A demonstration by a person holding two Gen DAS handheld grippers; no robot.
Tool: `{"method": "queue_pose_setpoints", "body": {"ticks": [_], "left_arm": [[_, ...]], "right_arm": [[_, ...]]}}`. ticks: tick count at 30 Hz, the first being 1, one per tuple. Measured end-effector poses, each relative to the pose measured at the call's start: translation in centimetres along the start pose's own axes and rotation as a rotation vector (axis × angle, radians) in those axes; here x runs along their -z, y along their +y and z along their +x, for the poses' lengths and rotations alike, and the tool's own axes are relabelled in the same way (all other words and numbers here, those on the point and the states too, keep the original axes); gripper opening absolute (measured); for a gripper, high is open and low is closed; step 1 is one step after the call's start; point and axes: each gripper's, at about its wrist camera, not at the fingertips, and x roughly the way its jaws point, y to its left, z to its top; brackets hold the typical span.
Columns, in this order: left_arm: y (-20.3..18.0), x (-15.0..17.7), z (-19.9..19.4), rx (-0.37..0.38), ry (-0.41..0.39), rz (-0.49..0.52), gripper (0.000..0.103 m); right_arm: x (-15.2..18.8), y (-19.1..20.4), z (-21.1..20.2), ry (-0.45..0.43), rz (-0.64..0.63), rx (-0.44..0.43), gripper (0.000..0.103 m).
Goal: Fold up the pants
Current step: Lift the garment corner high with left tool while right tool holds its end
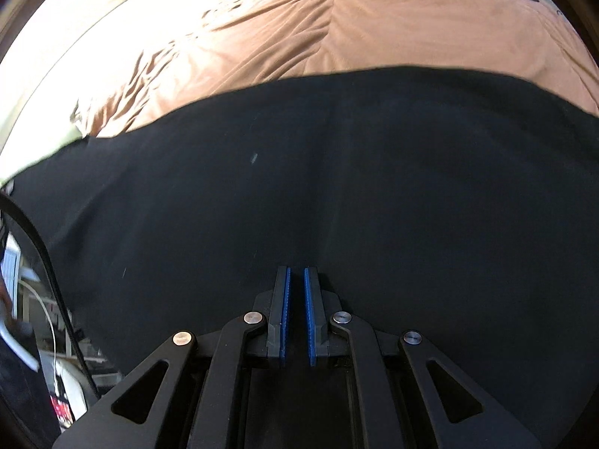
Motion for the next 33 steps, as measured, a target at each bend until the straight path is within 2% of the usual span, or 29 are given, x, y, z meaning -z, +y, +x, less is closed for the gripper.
{"method": "queue_pose_setpoints", "body": {"ticks": [11,16,21,25,28,30,32,33], "left_arm": [[-9.4,-1.1,-0.9,0.08,-0.008,0.134,0.004],[-14.4,-1.0,-1.5,0.12,-0.011,0.209,0.004],[-20.3,-0.6,-1.5,0.174,-0.003,0.292,0.004],[-24.9,0.2,-1.2,0.218,0.008,0.352,0.004],[-27.1,0.7,-1.0,0.232,0.01,0.379,0.004],[-28.5,1.1,-0.9,0.247,0.018,0.392,0.004],[-30.0,1.6,-0.9,0.257,0.02,0.412,0.004],[-30.7,1.8,-1.0,0.262,0.022,0.421,0.004]], "right_arm": [[4.3,-0.9,-1.6,-0.003,0.027,-0.099,0.004],[4.2,-1.9,-2.8,-0.009,0.037,-0.166,0.004],[3.9,-4.3,-5.8,-0.093,0.051,-0.202,0.005],[3.8,-5.9,-8.1,-0.157,0.045,-0.198,0.005],[3.5,-7.1,-9.7,-0.2,0.05,-0.211,0.006],[3.9,-7.7,-10.6,-0.224,0.047,-0.203,0.013],[4.3,-8.6,-11.7,-0.254,0.046,-0.203,0.037],[4.7,-9.1,-12.3,-0.268,0.047,-0.198,0.044]]}}
